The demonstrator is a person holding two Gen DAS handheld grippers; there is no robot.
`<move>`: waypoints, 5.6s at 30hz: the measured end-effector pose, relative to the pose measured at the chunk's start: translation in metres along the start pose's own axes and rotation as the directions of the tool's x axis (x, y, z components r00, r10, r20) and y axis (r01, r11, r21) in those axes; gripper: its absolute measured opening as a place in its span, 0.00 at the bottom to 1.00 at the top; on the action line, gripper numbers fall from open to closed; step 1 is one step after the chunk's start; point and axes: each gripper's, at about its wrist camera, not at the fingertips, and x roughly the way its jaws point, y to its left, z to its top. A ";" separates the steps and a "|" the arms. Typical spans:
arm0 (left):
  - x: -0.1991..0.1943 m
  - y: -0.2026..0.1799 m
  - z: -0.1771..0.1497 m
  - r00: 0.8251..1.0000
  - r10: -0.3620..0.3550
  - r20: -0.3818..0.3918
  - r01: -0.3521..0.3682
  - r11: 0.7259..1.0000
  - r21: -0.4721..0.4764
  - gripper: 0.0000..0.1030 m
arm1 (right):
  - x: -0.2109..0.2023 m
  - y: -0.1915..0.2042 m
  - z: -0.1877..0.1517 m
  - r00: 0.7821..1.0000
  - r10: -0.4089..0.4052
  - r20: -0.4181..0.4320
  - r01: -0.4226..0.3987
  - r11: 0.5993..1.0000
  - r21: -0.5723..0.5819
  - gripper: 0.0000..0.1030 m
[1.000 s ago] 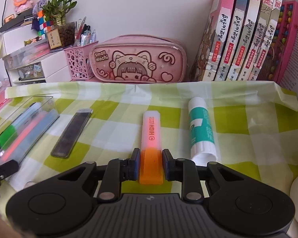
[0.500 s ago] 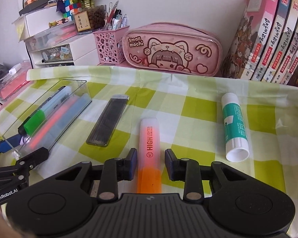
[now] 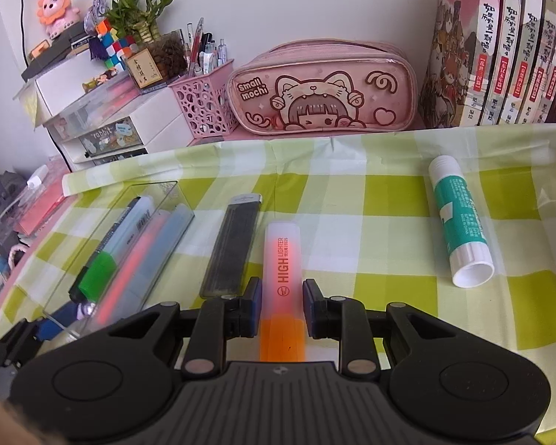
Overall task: Organize stationery
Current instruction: 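Lower the orange highlighter into the clear box and open the right tool, then move the right tool back to the black pencil-lead case, then grasp the black pencil-lead case with the right tool and lift it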
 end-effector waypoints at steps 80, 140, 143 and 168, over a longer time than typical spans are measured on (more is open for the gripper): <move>0.000 0.000 0.000 1.000 -0.006 0.004 0.006 1.000 0.004 0.71 | -0.001 0.025 0.011 0.993 0.011 0.121 -0.028 0.990 0.139 0.82; 0.000 0.000 0.000 1.000 -0.007 0.004 0.007 1.000 0.003 0.71 | 0.020 0.032 -0.023 0.985 -0.163 0.062 0.172 0.959 -0.226 0.60; 0.000 0.000 0.000 1.000 -0.007 0.004 0.007 1.000 0.003 0.71 | 0.020 0.033 -0.022 0.985 -0.159 0.069 0.171 0.959 -0.226 0.55; 0.000 0.000 0.000 1.000 -0.007 0.004 0.007 1.000 0.003 0.71 | 0.008 0.014 -0.006 0.993 0.112 0.027 -0.115 0.983 0.140 0.54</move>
